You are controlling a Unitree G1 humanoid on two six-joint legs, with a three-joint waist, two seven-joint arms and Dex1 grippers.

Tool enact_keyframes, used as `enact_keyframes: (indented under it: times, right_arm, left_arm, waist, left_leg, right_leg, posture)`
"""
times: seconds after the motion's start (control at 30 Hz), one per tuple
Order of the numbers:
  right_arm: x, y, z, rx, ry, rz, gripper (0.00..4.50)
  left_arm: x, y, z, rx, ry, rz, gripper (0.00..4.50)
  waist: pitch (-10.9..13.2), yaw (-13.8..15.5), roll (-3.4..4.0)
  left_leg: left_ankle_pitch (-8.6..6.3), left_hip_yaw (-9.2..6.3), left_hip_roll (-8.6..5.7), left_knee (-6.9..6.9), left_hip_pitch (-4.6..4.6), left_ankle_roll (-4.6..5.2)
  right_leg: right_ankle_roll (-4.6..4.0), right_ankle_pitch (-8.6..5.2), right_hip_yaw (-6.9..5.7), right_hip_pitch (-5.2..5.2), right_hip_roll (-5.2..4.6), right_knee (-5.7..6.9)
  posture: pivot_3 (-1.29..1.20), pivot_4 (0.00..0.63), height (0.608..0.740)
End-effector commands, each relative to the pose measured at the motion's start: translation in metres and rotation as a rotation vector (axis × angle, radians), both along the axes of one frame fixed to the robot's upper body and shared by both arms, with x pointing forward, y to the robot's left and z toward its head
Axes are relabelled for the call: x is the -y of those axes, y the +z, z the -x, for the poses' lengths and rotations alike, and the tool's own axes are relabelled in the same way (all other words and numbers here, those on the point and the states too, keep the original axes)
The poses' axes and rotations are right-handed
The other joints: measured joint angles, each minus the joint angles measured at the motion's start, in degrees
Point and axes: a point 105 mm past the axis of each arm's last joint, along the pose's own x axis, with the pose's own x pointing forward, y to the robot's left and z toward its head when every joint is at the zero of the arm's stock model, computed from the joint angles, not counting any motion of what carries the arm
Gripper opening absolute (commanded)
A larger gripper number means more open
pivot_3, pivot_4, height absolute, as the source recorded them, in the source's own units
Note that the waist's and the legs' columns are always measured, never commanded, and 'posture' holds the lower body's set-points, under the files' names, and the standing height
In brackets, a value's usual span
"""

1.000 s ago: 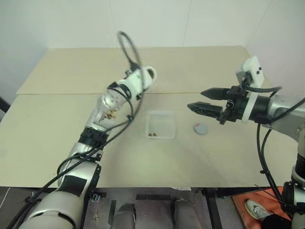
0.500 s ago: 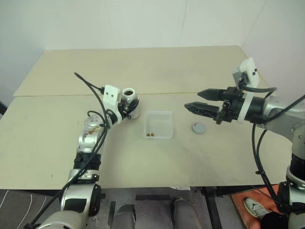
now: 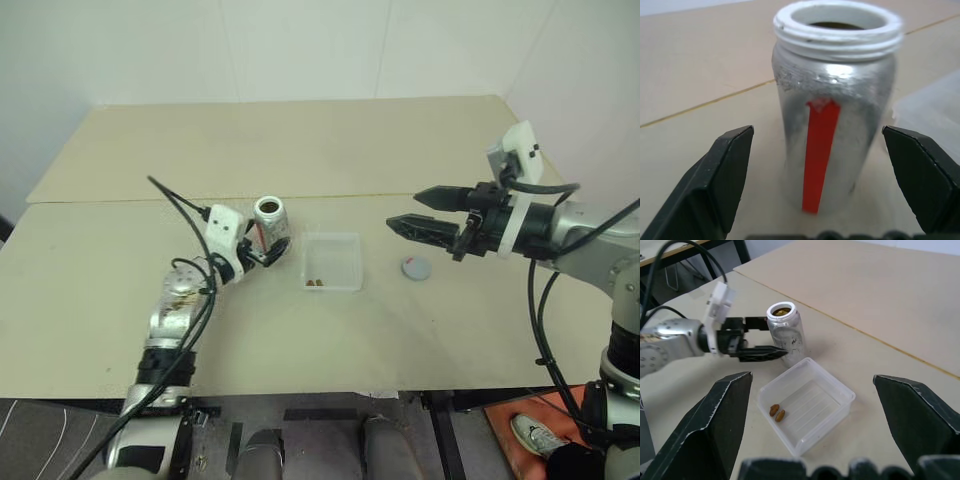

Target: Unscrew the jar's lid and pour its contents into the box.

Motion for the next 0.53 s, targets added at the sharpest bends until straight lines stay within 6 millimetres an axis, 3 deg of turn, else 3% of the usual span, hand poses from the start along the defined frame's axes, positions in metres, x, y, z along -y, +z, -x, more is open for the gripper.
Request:
enact_keyframes:
  times: [0.03, 0.2, 0.33, 0.53]
  right_arm:
    - [0.003, 0.004, 0.008, 0.037, 0.005, 0.002, 4.5]
    - [0.016, -0.005, 0.009, 0.036, -0.025, 0.031, 4.5]
    - [0.027, -0.012, 0.01, 0.076, -0.014, 0.084, 4.5]
    - [0.036, -0.022, 0.019, 0.099, 0.021, 0.124, 4.5]
  left_arm:
    - [-0.016, 0.021, 0.028, 0.028, -0.05, -0.03, 4.47]
    - [-0.051, 0.058, 0.072, 0.047, -0.221, -0.186, 4.47]
    - [-0.06, 0.089, 0.086, 0.09, -0.352, -0.195, 4.47]
    - [-0.068, 0.086, 0.09, 0.068, -0.368, -0.188, 4.47]
  waist:
    - [0.0, 0.19, 0.0]
    - [0.01, 0.54, 0.0]
    - [0.0, 1.24, 0.01]
    - [0.0, 1.41, 0.0]
  left_leg:
    - [0.0, 0.0, 0.01, 0.0, 0.0, 0.0]
    - [-0.03, 0.0, 0.04, -0.01, 0.0, 0.05]
    - [-0.05, 0.05, 0.04, -0.04, 0.05, 0.07]
    - [-0.07, 0.09, 0.06, -0.04, 0.06, 0.12]
  right_leg:
    - [0.0, 0.0, 0.0, 0.01, 0.01, 0.0]
    - [-0.02, -0.01, 0.0, -0.03, 0.02, -0.09]
    - [-0.04, -0.03, 0.0, 0.04, 0.02, -0.27]
    - [-0.04, -0.03, 0.0, 0.03, 0.02, -0.27]
  posture:
    - [0.0, 0.15, 0.74]
    - [0.0, 0.15, 0.74]
    - [0.0, 0.15, 0.74]
    - [0.0, 0.15, 0.74]
